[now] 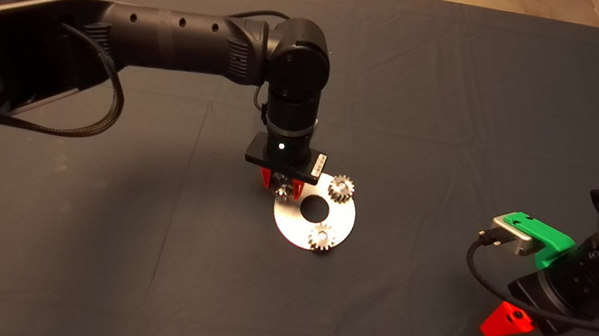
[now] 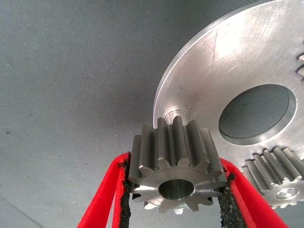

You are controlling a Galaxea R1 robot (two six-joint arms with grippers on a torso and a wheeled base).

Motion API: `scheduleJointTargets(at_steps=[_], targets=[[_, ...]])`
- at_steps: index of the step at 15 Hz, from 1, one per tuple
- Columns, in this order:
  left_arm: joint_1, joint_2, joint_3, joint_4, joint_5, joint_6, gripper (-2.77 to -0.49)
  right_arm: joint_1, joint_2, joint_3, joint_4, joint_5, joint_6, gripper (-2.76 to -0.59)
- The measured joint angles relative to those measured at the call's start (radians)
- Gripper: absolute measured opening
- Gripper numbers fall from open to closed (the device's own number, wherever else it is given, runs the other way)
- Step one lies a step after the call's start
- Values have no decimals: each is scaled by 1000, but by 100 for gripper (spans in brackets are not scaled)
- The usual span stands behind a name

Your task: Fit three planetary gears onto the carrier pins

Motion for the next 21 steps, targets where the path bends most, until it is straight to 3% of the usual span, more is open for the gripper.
scheduleJointTargets(at_steps=[6, 12, 21], targets=[[19, 8, -2, 22, -11, 0, -226, 0, 0, 0, 0, 0, 0, -89], [19, 7, -3, 23, -13, 0, -226, 0, 0, 0, 0, 0, 0, -89], [19, 7, 13, 22, -17, 5, -195, 0, 0, 0, 0, 0, 0, -89]])
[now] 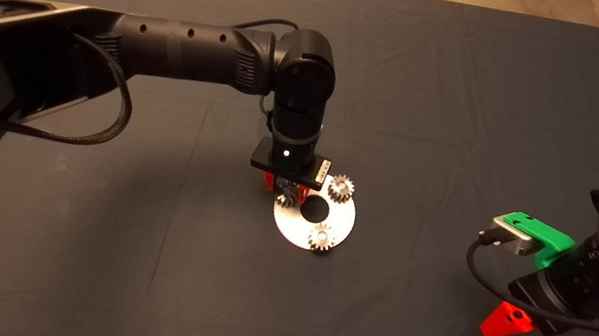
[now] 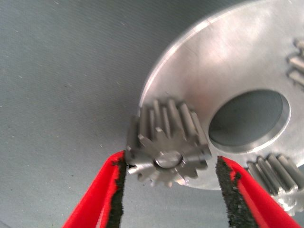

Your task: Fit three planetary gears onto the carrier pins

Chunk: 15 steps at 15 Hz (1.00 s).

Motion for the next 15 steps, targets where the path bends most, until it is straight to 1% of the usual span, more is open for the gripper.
scheduleJointTargets(at_steps=[3, 4, 5, 6, 7, 8, 9, 10, 11, 12, 13, 14, 15], targets=[[-3, -13, 7, -1, -2, 0, -181, 0, 0, 0, 0, 0, 0, -89], [-18, -16, 12, -1, 2, 0, -180, 0, 0, 2, 1, 0, 0, -89], [-48, -17, 18, -2, 10, 0, -175, 0, 0, 3, 4, 0, 0, -89], [-84, -17, 22, -2, 9, 0, -166, 1, 0, 3, 5, 1, 0, -89], [-109, -19, 27, 1, 9, 0, -165, 2, 0, 3, 5, 1, 0, -89], [-114, -25, 41, 0, 9, 0, -164, 2, -2, 4, 10, 0, 0, -89], [-110, -38, 65, 0, 7, 0, -154, 2, -3, 4, 11, -3, 0, -89], [-105, -66, 108, -2, 1, 0, -153, 2, -2, 4, 11, 0, 0, -89], [-105, -121, 155, -6, 0, -1, -153, 2, -2, 4, 11, 1, 0, -89], [-106, -193, 196, -5, 0, -8, -142, 2, -3, 5, 12, -2, 0, -89], [-106, -273, 237, -3, 5, -23, -136, 2, -3, 5, 12, -2, 0, -89], [-108, -345, 290, -2, 14, -31, -136, 2, -3, 5, 12, -3, 0, -89], [-108, -418, 346, -3, 17, -36, -128, 2, -1, 4, 12, 0, 0, -89]])
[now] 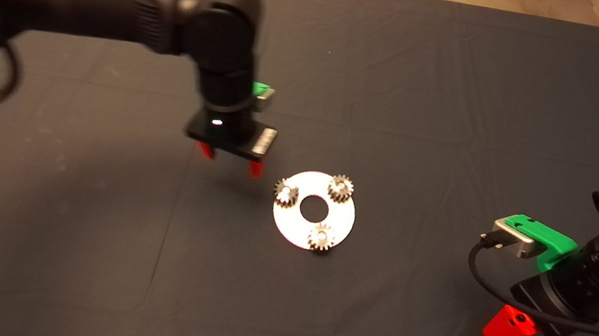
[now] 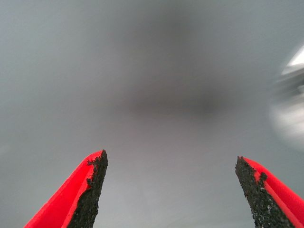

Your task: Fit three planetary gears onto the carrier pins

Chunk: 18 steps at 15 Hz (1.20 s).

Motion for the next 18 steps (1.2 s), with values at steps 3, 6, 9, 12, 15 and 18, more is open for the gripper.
scheduleJointTargets(at_steps=[3, 6, 9, 12, 15, 18], targets=[[0, -190, 139, -2, -1, -17, -122, 0, -3, 0, 0, 0, 0, -89], [0, -294, 266, -28, 4, -44, -106, 0, -4, -1, 0, -1, -1, -76], [-1, -293, 374, -53, -9, -98, -93, 0, -18, -6, 0, 1, -1, -76], [-5, -312, 423, -62, -8, -124, -80, 0, -63, 0, 0, 0, -1, -61], [-6, -364, 481, -76, -7, -151, -64, 16, -114, 33, 0, 0, -1, -61], [-6, -442, 526, -90, 0, -172, -50, 27, -132, 58, 1, -3, -1, -61]])
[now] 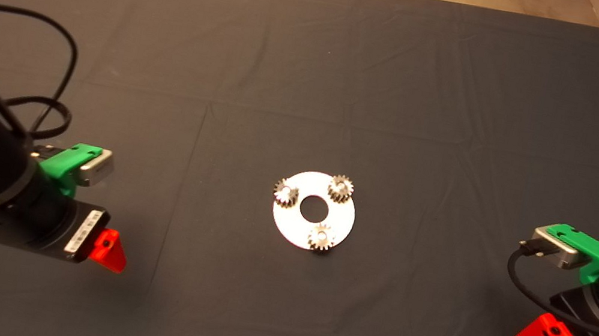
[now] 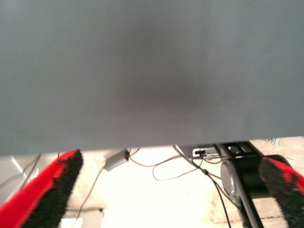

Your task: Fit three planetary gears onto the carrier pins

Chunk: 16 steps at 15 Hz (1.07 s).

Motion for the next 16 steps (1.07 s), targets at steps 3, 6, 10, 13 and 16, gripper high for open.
scheduleJointTargets(at_steps=[3, 6, 10, 13, 16], targets=[[0, -11, 30, -3, -2, -3, -49, 4, -5, 21, 0, 7, -3, -61], [0, -41, 52, -4, -6, -5, -49, 4, 5, 37, 1, -1, -7, -61], [0, -63, 72, -4, -1, -13, -49, 4, 31, 49, 2, 3, -10, -61], [0, -64, 93, -5, -2, -23, -49, 4, 31, 56, 4, 3, -10, -61], [-1, -66, 97, -5, 0, -26, -49, 4, 29, 58, 6, 4, -9, -61]])
